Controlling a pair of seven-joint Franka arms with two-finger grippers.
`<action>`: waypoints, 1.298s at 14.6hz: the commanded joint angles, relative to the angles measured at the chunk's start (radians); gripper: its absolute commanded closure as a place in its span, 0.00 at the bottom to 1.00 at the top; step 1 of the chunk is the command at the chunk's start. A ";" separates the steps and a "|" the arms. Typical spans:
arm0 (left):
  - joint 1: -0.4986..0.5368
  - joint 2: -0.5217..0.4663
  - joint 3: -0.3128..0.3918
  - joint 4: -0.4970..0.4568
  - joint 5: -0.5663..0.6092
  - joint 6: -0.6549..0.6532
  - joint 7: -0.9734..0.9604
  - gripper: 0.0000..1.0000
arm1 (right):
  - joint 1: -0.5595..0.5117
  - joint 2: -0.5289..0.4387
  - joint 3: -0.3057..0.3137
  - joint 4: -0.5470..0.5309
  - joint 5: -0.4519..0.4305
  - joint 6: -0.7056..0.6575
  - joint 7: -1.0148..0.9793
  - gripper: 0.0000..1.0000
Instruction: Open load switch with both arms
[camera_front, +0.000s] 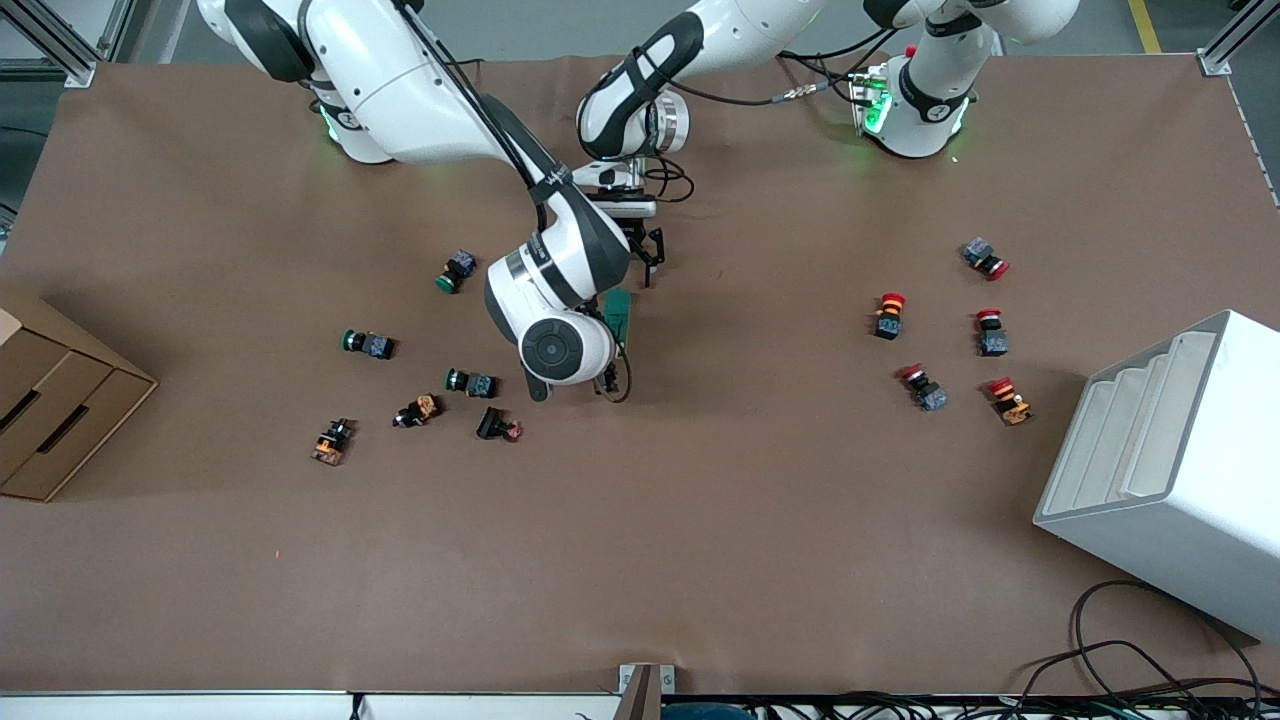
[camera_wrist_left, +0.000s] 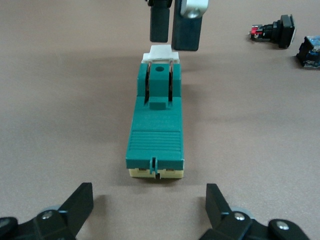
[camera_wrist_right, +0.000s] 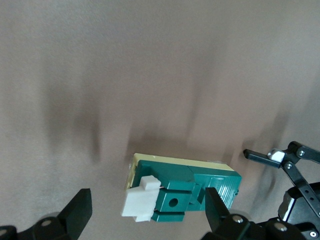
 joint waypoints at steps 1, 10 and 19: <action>-0.015 0.050 0.003 0.018 0.010 0.018 -0.013 0.01 | 0.026 0.018 -0.007 0.015 0.020 -0.012 0.015 0.00; -0.017 0.067 0.004 0.027 0.010 0.018 -0.010 0.00 | 0.024 0.013 -0.007 0.056 0.023 -0.184 0.009 0.00; -0.017 0.067 0.003 0.029 0.010 0.018 -0.012 0.00 | 0.030 0.010 0.007 0.133 0.025 -0.336 0.007 0.00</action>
